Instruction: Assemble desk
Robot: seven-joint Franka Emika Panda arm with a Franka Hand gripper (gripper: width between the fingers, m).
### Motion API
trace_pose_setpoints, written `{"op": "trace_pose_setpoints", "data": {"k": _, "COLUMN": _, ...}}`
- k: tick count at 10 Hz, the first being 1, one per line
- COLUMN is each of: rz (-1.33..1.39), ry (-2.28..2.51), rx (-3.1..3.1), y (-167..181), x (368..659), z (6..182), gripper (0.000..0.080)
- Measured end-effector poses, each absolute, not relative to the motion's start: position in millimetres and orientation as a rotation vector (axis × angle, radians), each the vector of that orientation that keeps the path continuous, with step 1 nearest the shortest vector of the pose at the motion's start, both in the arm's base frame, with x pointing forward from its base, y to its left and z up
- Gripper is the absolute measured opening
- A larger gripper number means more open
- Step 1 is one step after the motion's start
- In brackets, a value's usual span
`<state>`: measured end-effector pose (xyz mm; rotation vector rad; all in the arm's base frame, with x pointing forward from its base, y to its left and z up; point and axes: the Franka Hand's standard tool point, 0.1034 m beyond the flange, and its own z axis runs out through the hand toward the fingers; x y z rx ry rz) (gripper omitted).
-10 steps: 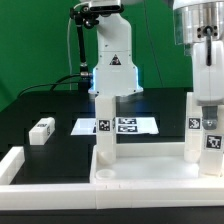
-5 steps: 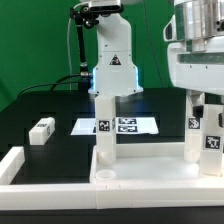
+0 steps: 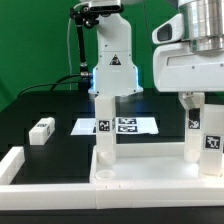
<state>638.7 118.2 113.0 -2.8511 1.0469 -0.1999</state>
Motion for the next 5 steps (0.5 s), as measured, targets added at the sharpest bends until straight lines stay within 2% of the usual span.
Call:
{"op": "trace_pose_setpoints", "data": {"k": 2, "rz": -0.221, "ry": 0.567, "rx": -3.026, "y": 108.4, "x": 643.1, "z": 112.0, "gripper": 0.0649}}
{"op": "trace_pose_setpoints", "data": {"k": 5, "rz": -0.219, "ry": 0.65, "rx": -3.005, "y": 108.8, "x": 643.1, "z": 112.0, "gripper": 0.0634}}
